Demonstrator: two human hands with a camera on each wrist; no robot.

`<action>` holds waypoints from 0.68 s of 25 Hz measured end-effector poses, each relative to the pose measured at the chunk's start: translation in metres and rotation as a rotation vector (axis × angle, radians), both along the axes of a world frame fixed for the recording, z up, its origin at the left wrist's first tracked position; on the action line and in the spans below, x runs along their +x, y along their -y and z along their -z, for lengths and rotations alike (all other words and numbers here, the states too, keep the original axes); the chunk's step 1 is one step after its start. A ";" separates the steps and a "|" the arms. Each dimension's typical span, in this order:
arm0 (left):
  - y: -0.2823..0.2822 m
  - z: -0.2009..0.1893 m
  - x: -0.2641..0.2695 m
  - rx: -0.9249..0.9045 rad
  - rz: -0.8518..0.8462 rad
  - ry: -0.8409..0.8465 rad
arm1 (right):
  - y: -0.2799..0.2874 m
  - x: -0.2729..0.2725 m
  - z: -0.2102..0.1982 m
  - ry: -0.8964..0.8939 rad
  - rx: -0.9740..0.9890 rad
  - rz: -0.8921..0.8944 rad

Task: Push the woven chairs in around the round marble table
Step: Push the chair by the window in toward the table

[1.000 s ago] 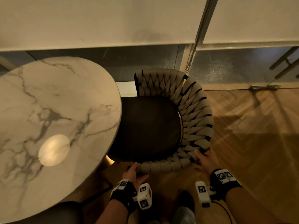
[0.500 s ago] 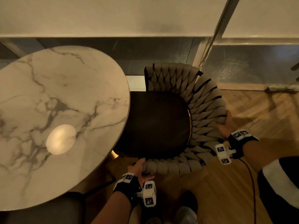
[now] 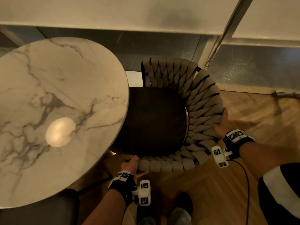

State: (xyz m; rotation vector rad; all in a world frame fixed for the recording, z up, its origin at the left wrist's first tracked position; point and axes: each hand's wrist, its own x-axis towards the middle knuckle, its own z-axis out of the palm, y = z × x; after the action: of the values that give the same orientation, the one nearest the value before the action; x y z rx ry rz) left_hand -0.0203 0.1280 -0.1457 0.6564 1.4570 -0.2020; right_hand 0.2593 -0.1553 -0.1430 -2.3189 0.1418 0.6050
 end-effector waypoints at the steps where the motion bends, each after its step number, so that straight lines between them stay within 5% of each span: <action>1: 0.001 0.000 -0.001 0.004 0.010 -0.007 | 0.002 0.000 0.002 -0.003 0.005 -0.010; 17: -0.006 0.004 -0.022 -0.014 0.019 -0.071 | 0.005 -0.045 0.004 -0.018 0.161 0.077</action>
State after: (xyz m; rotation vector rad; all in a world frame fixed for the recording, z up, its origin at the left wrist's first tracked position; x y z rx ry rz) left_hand -0.0422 0.1339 -0.1499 0.6572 1.5162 -0.2522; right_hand 0.2142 -0.1599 -0.1467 -2.1432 0.1836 0.5777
